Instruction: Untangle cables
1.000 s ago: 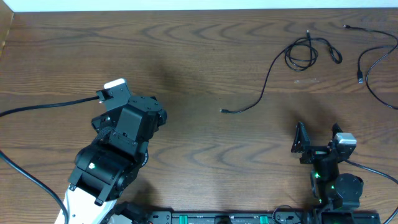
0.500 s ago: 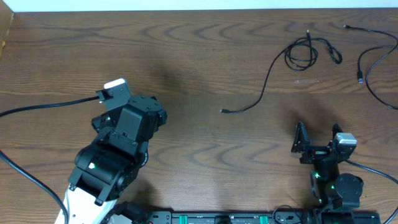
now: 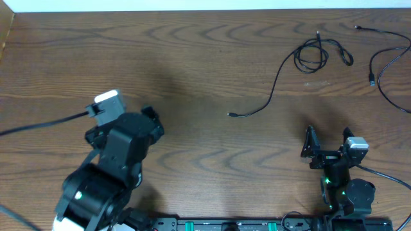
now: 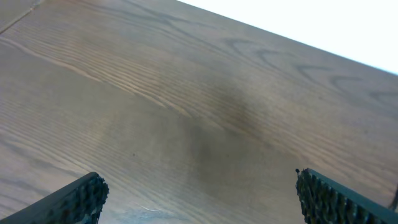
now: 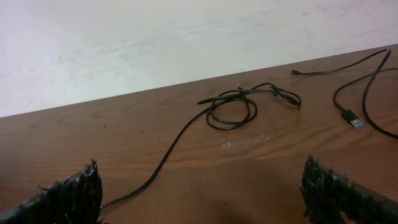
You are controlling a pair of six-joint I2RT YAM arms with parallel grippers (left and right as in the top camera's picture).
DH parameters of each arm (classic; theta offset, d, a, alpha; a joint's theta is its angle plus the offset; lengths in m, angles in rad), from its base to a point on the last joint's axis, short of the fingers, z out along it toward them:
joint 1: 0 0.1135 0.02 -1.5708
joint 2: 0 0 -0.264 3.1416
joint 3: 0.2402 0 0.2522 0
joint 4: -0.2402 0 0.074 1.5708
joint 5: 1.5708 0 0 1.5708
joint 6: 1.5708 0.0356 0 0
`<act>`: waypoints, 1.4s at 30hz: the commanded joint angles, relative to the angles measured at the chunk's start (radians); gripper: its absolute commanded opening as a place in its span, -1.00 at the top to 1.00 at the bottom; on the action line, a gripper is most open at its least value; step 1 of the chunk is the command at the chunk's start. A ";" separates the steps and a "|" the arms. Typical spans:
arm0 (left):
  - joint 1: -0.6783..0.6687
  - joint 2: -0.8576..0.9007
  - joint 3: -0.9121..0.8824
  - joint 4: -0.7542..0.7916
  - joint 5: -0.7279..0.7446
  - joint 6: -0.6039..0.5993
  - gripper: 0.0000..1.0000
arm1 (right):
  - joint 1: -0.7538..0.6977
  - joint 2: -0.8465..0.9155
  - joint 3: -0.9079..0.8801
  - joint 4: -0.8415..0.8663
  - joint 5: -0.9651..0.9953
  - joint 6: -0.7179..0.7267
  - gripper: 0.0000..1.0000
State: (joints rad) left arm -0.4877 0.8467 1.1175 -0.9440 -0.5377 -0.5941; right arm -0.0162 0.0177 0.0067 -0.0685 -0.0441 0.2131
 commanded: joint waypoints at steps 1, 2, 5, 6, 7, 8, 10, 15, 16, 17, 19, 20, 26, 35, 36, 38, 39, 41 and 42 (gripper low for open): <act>0.039 -0.048 -0.023 -0.005 -0.021 0.014 -0.96 | 0.007 0.002 -0.001 -0.006 0.016 0.011 -0.99; 0.055 -0.063 -0.029 -0.005 -0.021 0.013 -0.96 | 0.007 0.002 -0.001 -0.006 0.016 0.011 -0.98; 0.105 -0.119 -0.059 -0.005 -0.021 0.013 -0.95 | 0.007 0.002 -0.001 -0.006 0.016 0.011 -0.98; 0.120 -0.142 -0.074 -0.006 -0.021 0.014 -0.96 | 0.007 0.002 -0.001 -0.006 0.016 0.011 -0.99; 0.135 -0.168 -0.091 -0.006 -0.021 0.014 -0.96 | 0.007 0.002 -0.001 -0.006 0.016 0.011 -0.99; 0.150 -0.195 -0.108 -0.006 -0.021 0.014 -0.95 | 0.007 0.002 -0.001 -0.006 0.016 0.011 -0.98; 0.177 -0.258 -0.153 0.006 0.006 0.010 -0.95 | 0.007 0.002 -0.001 -0.006 0.016 0.011 -0.99; 0.269 -0.426 -0.326 0.070 0.100 0.018 -0.96 | 0.007 0.002 -0.001 -0.006 0.016 0.011 -0.99; 0.289 -0.459 -0.367 0.090 0.113 0.018 -0.96 | 0.007 0.002 -0.001 -0.006 0.016 0.011 -0.99; 0.307 -0.491 -0.408 0.114 0.126 0.018 -0.96 | 0.007 0.002 -0.001 -0.006 0.016 0.011 -0.98; 0.336 -0.557 -0.492 0.171 0.158 0.018 -0.96 | 0.007 0.002 -0.001 -0.006 0.016 0.011 -0.99; 0.348 -0.594 -0.543 0.216 0.170 0.018 -0.96 | 0.007 0.002 -0.001 -0.006 0.016 0.011 -0.98; 0.383 -0.757 -0.790 0.488 0.320 0.182 -0.96 | 0.007 0.002 -0.001 -0.006 0.016 0.011 -0.98; 0.402 -0.845 -1.016 0.743 0.407 0.343 -0.95 | 0.007 0.002 -0.001 -0.006 0.016 0.011 -0.99; 0.402 -0.845 -1.032 0.766 0.407 0.354 -0.95 | 0.007 0.002 -0.001 -0.006 0.016 0.011 -0.99; 0.402 -0.845 -1.062 0.809 0.407 0.374 -0.96 | 0.007 0.002 -0.001 -0.006 0.016 0.011 -0.98; 0.402 -0.845 -1.073 0.826 0.408 0.377 -0.96 | 0.007 0.002 -0.001 -0.006 0.016 0.011 -0.99; 0.402 -0.846 -1.099 0.852 0.412 0.377 -0.96 | 0.007 0.002 -0.001 -0.006 0.016 0.011 -0.98; 0.402 -0.846 -1.109 0.872 0.429 0.396 -0.96 | 0.007 0.002 -0.001 -0.006 0.016 0.011 -0.99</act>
State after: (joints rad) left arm -0.0914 0.0097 0.0555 -0.0925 -0.1417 -0.2569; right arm -0.0166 0.0193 0.0067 -0.0692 -0.0330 0.2134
